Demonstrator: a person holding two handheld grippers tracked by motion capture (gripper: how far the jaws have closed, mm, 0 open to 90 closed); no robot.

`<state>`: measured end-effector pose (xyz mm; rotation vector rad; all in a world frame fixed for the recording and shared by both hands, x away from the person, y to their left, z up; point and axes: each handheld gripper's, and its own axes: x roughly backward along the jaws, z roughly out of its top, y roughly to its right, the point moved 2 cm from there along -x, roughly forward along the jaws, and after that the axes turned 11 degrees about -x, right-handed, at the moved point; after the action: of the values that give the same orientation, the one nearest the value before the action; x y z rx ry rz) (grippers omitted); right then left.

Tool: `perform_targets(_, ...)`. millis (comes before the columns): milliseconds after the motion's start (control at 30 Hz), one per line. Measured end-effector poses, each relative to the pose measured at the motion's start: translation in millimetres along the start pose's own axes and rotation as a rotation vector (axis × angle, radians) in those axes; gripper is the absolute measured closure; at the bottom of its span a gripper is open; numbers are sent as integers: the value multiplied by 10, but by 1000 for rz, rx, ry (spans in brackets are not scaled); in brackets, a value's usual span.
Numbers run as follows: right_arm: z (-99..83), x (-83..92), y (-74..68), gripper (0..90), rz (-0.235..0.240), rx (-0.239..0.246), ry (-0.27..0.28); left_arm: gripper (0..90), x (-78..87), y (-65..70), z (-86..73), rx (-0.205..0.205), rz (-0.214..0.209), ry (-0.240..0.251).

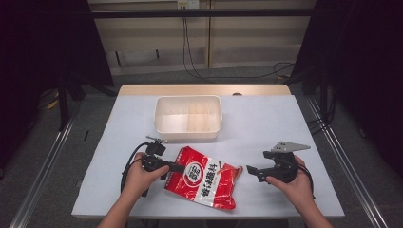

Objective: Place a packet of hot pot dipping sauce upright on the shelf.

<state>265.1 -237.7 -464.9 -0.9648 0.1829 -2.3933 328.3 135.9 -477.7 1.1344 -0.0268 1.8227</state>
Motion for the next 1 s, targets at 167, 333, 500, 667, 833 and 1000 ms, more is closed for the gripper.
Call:
perform_targets(167, -3, -3, -5, 85, -2, 2, -5, 773, -1, 34, 9, 11, -17, -17)
perform_targets(333, 0, 0, -7, 85, 1, 3, -4, 900, 10, 105, 52, -20, -1, -41)
perform_targets(500, 5, 15, -3, 85, 0, 6, 2, 900, 80, 144, 109, -29, 8, -31)
perform_targets(667, 9, 26, 11, 85, 0, 5, 8, 900, 212, 132, 148, -61, 41, -30)
perform_targets(833, 12, 14, 7, 85, 1, 0, 5, 900, 317, 142, 208, -75, 43, -9)
perform_targets(1000, 19, 3, 3, 85, 4, 3, 6, 900, 361, 180, 286, -106, 45, -7)
